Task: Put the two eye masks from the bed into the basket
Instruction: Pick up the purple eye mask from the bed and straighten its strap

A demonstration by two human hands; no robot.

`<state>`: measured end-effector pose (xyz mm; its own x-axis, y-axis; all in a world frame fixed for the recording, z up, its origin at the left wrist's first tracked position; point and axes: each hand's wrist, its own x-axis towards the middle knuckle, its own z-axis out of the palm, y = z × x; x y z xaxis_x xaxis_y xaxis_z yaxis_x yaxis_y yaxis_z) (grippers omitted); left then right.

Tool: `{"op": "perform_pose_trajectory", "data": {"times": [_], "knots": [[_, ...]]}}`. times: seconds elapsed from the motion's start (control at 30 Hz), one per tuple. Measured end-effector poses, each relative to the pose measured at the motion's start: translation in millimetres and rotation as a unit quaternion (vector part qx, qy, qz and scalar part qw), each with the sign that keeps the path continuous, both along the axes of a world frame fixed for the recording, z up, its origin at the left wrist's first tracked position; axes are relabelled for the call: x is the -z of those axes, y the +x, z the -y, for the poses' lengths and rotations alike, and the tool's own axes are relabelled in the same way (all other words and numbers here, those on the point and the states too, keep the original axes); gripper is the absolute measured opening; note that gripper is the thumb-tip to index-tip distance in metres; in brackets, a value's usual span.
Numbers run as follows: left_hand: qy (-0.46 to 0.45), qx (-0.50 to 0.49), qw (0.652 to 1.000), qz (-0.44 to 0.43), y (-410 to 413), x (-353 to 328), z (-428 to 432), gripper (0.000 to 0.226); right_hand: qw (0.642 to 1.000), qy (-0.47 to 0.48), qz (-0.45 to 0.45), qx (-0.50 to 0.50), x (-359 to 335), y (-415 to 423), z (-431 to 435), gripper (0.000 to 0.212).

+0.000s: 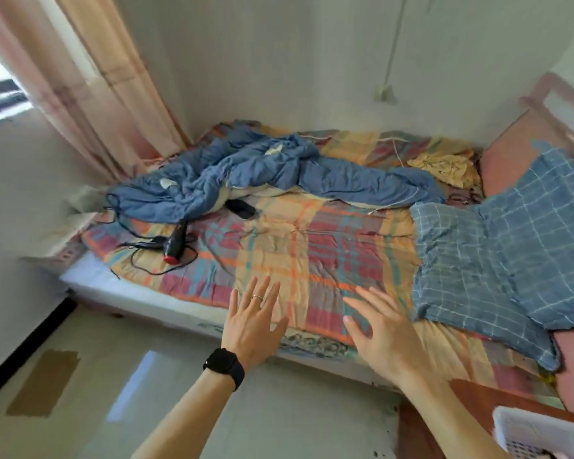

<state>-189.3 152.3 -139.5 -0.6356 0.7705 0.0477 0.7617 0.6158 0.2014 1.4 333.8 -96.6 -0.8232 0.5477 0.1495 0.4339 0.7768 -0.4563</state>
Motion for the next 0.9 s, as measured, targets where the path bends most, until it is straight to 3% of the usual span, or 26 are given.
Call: {"op": "perform_pose_trajectory", "data": {"times": [0.4, 0.9], "knots": [[0.048, -0.139, 0.989, -0.031, -199.0, -46.1, 141.6, 0.074, 0.993, 0.007, -0.028, -0.114, -34.3, -236.6, 105.2, 0.048], [0.037, -0.152, 0.986, -0.059, -442.5, -42.1, 79.3, 0.073, 0.995, 0.008, -0.028, -0.098, -19.9, -478.5, 43.2, 0.048]]}}
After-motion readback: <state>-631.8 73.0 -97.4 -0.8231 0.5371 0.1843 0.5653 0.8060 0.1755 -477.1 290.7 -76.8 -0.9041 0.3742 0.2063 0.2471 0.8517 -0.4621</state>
